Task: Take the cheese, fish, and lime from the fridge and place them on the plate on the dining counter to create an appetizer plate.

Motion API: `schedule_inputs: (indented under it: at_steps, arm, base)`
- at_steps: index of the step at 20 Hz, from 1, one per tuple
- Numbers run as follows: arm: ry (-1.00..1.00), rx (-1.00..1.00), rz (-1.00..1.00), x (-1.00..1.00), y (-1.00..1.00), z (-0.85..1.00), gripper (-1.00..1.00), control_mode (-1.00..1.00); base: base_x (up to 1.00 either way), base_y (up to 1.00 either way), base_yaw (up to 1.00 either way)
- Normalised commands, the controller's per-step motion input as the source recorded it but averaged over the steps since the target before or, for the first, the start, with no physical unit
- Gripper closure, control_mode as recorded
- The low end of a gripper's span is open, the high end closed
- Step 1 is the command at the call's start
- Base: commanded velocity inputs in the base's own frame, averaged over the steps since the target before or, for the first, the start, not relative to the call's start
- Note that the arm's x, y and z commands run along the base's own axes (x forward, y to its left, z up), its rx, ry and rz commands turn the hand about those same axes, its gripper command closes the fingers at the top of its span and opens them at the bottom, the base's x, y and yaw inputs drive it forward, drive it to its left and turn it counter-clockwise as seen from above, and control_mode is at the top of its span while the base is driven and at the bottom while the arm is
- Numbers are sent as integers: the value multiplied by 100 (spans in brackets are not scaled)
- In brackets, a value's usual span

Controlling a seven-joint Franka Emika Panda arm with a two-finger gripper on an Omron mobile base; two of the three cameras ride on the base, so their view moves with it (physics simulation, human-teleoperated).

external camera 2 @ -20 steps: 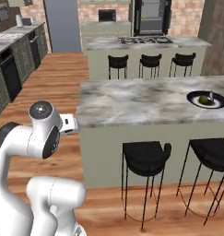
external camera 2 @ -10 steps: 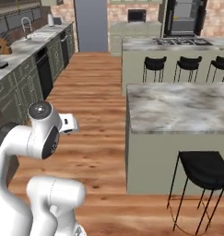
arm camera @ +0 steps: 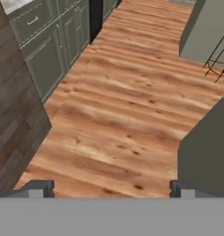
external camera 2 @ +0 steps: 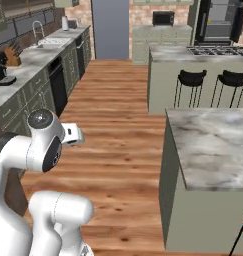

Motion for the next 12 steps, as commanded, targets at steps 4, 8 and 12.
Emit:
schedule_inputs:
  at_steps: [4, 8, 12]
  arm:
    - [0, 0, 0, 0, 0, 0, -100, 100]
    - [0, 0, 0, 0, 0, 0, -100, 100]
    - [0, 0, 0, 0, 0, 0, -100, 100]
  base:
    - [100, 0, 0]
    - [100, 0, 0]
    - [100, 0, 0]
